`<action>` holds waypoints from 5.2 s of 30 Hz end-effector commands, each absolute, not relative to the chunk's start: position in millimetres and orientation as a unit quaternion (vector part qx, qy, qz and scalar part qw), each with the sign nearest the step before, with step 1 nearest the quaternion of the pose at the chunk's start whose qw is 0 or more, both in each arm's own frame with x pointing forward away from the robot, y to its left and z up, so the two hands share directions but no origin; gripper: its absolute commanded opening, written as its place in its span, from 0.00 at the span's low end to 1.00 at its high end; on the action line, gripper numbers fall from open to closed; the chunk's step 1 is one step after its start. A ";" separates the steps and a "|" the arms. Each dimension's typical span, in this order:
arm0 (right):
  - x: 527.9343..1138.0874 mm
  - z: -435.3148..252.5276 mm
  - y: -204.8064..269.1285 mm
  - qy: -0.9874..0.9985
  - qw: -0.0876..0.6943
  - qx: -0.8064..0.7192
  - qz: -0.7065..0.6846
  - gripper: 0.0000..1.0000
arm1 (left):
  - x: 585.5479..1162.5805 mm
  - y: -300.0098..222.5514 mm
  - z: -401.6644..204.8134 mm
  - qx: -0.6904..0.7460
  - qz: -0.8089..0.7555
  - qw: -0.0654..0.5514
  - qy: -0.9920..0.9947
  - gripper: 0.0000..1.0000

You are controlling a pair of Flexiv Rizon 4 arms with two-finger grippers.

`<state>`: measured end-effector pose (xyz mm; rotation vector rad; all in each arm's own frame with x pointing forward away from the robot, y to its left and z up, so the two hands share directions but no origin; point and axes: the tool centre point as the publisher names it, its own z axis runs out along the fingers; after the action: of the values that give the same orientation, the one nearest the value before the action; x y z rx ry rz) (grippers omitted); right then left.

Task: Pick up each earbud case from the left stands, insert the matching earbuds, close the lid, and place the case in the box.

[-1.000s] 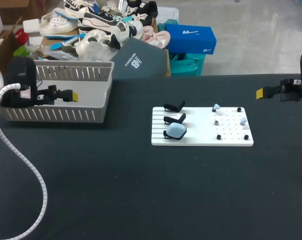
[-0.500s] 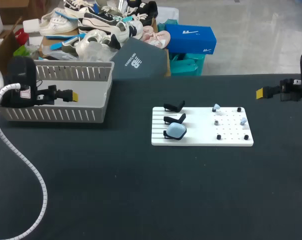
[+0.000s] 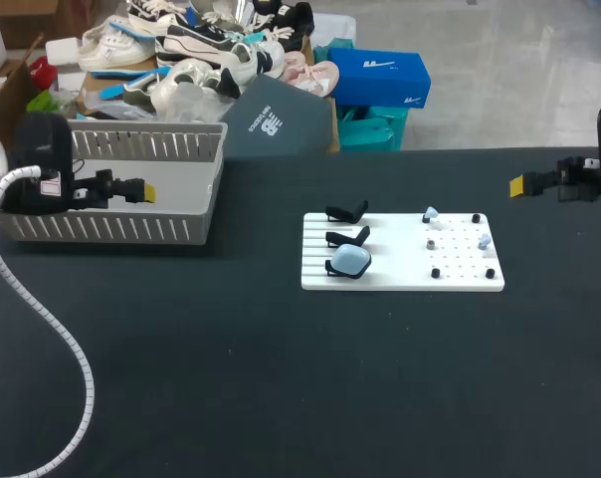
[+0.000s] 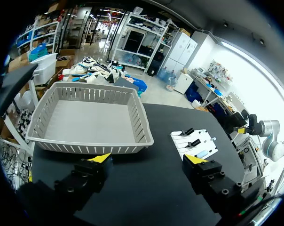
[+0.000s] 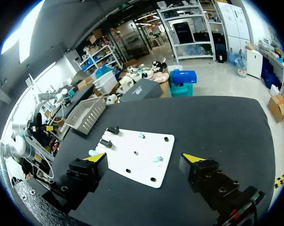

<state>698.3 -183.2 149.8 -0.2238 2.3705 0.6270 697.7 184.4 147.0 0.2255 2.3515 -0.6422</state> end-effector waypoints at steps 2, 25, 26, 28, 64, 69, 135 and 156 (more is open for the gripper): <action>698.8 149.3 -184.1 0.907 0.333 -0.087 0.241 1.00 | 698.6 184.5 147.8 0.087 -0.246 0.338 0.904 1.00; 698.8 149.3 -184.1 0.907 0.333 -0.087 0.241 1.00 | 713.2 152.5 150.5 0.195 -0.211 0.436 0.853 1.00; 698.8 149.3 -184.1 0.907 0.333 -0.087 0.241 1.00 | 713.6 148.0 150.2 0.216 -0.207 0.440 0.847 1.00; 698.8 149.3 -184.1 0.907 0.333 -0.087 0.241 1.00 | 712.5 140.6 149.5 0.253 -0.211 0.446 0.832 1.00; 698.8 149.3 -184.1 0.907 0.333 -0.087 0.241 1.00 | 677.7 1.4 108.3 0.570 -0.388 0.409 0.598 1.00; 698.8 149.3 -184.1 0.907 0.333 -0.087 0.241 1.00 | 671.4 -18.8 97.4 0.580 -0.394 0.400 0.591 1.00; 698.8 149.3 -184.1 0.907 0.333 -0.087 0.241 1.00 | 702.7 -96.9 15.0 0.598 -0.357 0.352 0.625 1.00; 698.8 149.3 -184.1 0.907 0.333 -0.087 0.241 1.00 | 706.1 -95.6 12.4 0.591 -0.365 0.345 0.632 0.62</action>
<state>698.4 -183.2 149.8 -0.2237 2.3705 0.6268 702.7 -94.6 13.3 1.5278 1.6405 -0.9421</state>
